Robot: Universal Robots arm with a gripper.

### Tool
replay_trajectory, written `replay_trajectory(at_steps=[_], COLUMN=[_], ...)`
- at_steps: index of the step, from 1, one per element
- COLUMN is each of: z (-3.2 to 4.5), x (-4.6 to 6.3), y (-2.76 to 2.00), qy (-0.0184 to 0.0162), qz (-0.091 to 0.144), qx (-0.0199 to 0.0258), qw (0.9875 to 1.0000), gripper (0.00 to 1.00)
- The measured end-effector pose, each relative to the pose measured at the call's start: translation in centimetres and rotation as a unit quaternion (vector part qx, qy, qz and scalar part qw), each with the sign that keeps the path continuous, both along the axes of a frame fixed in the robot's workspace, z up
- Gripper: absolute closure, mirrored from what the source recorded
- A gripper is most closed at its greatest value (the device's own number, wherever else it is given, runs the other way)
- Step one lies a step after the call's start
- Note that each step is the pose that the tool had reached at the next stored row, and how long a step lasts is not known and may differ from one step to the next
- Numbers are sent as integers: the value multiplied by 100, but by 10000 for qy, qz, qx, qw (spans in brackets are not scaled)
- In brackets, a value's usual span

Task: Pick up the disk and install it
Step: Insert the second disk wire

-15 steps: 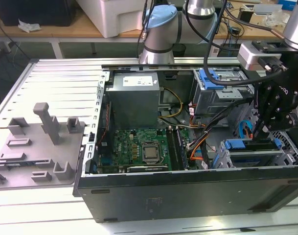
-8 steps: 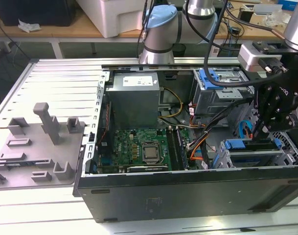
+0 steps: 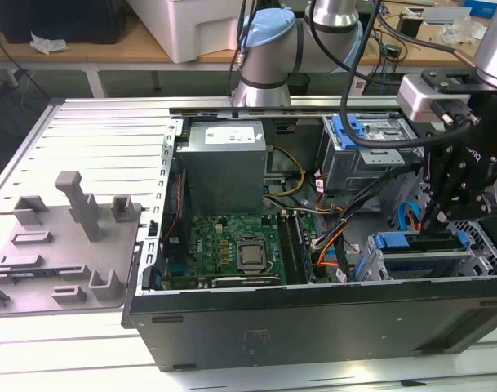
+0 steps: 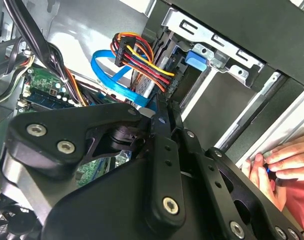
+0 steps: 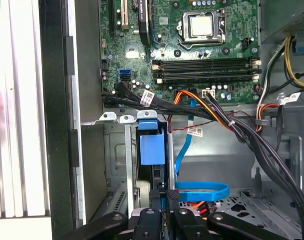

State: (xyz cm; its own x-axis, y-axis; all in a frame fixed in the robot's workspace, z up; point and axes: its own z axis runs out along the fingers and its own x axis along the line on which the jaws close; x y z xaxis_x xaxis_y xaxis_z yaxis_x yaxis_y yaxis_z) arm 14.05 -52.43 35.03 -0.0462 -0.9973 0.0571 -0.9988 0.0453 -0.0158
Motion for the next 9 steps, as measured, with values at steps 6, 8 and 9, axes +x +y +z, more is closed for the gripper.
replay_trajectory(at_steps=[6,8,9], z=[-11,-15,-21], x=[11,11,11], y=[0,0,0], qy=[0,0,0], qz=[0,0,0], qx=[2,2,3], qw=[10000,10000,10000], gripper=[84,84,84])
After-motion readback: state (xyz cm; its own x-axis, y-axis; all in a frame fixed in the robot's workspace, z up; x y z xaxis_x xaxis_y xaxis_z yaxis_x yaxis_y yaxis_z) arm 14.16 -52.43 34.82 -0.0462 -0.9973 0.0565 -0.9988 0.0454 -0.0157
